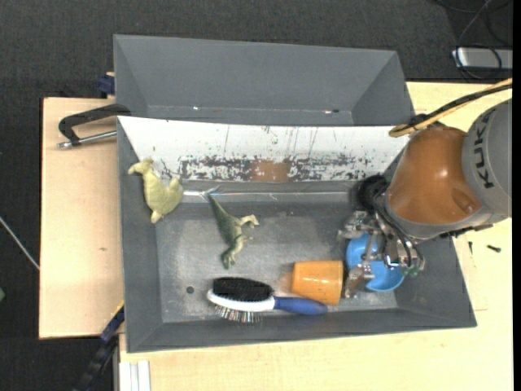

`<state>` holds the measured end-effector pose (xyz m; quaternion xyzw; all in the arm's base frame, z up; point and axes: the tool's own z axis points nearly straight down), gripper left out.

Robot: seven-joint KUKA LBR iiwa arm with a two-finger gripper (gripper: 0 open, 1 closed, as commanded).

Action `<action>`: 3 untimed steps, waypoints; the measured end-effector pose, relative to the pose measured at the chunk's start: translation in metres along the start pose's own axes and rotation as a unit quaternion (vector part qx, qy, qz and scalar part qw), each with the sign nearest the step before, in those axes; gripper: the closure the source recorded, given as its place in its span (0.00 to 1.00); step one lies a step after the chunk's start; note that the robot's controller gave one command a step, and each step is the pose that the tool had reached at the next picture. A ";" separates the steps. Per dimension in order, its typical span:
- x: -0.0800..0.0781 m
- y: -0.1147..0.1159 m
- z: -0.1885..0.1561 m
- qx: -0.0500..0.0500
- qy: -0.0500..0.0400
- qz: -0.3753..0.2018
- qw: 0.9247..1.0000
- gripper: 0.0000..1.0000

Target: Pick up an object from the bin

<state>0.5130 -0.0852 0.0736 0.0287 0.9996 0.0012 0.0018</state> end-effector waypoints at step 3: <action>0.011 -0.051 -0.161 0.002 -0.006 0.106 0.994 1.00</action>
Offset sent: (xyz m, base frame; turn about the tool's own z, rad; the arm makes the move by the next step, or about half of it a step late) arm 0.0057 -0.0089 -0.0036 0.2057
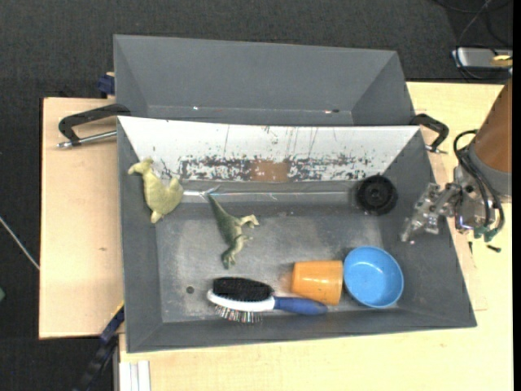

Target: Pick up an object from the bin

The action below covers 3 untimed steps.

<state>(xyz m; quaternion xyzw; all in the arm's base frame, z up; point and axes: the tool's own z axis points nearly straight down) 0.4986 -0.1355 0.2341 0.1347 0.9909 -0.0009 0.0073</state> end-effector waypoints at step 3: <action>-0.026 0.060 0.047 -0.003 0.009 -0.220 0.976 1.00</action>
Offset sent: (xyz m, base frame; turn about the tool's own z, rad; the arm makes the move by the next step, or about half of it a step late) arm -0.0026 0.0011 -0.0833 -0.2219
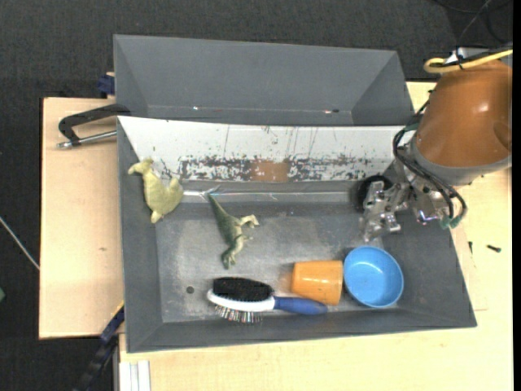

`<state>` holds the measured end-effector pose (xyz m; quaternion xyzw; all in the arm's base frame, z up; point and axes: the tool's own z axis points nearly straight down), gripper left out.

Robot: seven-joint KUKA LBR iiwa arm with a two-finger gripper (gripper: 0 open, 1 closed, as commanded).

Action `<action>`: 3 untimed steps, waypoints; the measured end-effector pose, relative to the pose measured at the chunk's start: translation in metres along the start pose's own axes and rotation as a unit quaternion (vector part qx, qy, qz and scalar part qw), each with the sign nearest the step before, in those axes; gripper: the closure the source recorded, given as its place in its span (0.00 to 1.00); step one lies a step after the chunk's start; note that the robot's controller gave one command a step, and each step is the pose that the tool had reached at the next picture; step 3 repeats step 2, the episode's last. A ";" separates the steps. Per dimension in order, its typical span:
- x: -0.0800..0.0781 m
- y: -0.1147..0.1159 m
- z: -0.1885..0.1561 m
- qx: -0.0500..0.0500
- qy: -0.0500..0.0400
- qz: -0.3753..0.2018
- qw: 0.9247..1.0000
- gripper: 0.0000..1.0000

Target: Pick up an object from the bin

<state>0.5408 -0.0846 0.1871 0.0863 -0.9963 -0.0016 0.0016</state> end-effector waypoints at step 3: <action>0.046 -0.035 0.108 0.000 0.002 -0.075 0.997 0.00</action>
Offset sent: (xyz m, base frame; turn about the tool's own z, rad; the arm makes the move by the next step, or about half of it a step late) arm 0.0000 0.0000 0.0000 0.0000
